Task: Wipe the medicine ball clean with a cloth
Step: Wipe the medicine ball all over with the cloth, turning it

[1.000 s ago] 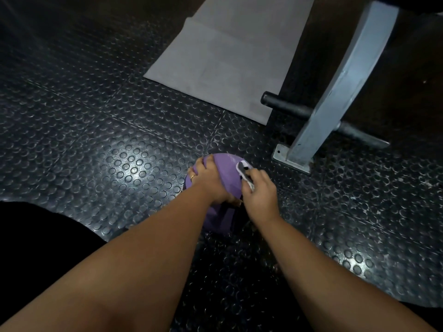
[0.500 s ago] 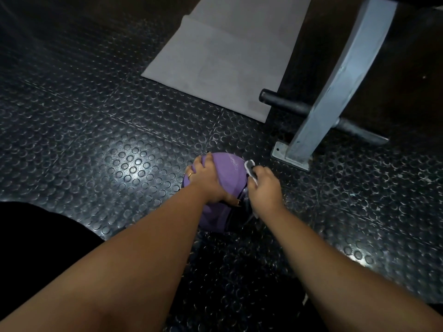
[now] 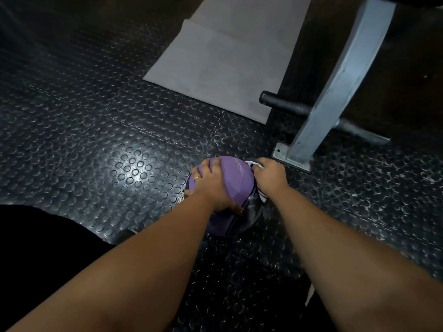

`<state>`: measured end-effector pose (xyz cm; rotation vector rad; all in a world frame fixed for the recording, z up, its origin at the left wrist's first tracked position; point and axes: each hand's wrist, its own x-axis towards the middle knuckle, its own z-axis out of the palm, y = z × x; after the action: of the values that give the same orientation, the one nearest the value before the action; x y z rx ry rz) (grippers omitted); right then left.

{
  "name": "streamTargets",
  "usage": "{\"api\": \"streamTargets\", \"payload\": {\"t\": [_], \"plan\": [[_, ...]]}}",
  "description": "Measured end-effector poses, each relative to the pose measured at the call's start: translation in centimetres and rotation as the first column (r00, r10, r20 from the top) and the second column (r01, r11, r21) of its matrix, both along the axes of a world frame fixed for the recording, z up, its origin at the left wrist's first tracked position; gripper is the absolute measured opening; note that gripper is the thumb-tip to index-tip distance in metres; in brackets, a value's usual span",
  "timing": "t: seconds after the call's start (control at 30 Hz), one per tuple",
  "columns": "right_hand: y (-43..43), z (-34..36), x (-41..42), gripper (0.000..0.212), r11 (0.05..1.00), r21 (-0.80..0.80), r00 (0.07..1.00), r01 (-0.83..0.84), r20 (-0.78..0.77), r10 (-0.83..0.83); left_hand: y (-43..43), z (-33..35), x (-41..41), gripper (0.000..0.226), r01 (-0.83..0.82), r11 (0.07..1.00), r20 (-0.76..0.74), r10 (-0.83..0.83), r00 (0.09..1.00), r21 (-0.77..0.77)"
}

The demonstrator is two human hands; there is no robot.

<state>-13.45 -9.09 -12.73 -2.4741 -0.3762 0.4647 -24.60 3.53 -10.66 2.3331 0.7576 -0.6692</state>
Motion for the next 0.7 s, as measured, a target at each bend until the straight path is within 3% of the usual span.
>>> {"api": "streamTargets", "payload": {"t": [0.1,0.23,0.37,0.5,0.7], "plan": [[-0.2,-0.2,-0.9,0.029,1.0,0.029,1.0,0.004,0.027,-0.005,-0.1,0.0,0.3,0.162,-0.055,0.998,0.002,0.055,0.998,-0.026],[-1.6,-0.2,-6.3,0.009,0.983,0.159,0.986,0.087,0.125,-0.108,0.5,-0.2,0.2,0.163,-0.061,0.998,0.008,0.061,0.998,-0.033],[-2.7,0.3,-11.2,0.007,0.958,0.285,0.99,0.027,0.124,-0.065,1.0,-0.2,0.5,0.159,-0.089,0.995,0.025,0.09,0.996,-0.046],[-2.5,0.5,-10.4,0.012,0.952,0.305,0.991,-0.024,0.132,-0.018,1.4,0.0,0.4,0.16,-0.09,0.995,0.002,0.09,0.996,-0.047],[0.0,0.0,-4.6,0.013,0.971,0.196,0.986,0.138,0.067,-0.154,1.4,0.4,0.3,0.162,-0.136,0.989,-0.029,0.135,0.99,-0.058]]}}
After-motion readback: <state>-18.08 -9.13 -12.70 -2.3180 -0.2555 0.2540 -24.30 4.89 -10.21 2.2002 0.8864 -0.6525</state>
